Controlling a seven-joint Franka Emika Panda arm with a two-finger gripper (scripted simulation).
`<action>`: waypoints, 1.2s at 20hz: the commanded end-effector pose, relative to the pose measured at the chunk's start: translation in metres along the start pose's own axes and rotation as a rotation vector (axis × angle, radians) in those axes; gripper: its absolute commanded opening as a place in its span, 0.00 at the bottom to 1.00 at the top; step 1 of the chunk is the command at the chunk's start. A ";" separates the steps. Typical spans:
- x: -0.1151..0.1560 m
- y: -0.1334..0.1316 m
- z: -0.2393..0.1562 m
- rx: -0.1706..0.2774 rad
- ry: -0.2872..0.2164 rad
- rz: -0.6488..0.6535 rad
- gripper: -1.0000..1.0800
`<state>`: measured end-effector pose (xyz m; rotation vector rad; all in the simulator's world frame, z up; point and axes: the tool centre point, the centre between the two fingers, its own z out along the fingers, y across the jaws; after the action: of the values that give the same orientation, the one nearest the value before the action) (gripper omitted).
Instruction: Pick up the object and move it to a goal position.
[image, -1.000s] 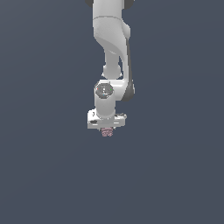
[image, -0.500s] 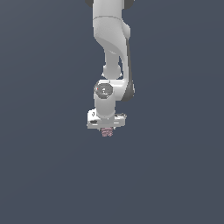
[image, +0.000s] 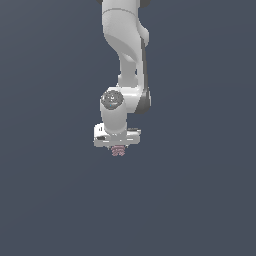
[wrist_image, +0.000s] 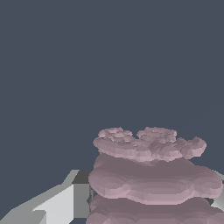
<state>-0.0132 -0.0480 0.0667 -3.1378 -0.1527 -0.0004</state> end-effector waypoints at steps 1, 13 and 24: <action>0.006 0.010 -0.014 0.000 0.001 0.001 0.00; 0.043 0.077 -0.103 0.000 0.001 0.000 0.00; 0.074 0.128 -0.171 0.000 0.000 0.000 0.00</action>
<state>0.0686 -0.1634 0.2295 -3.1379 -0.1515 -0.0023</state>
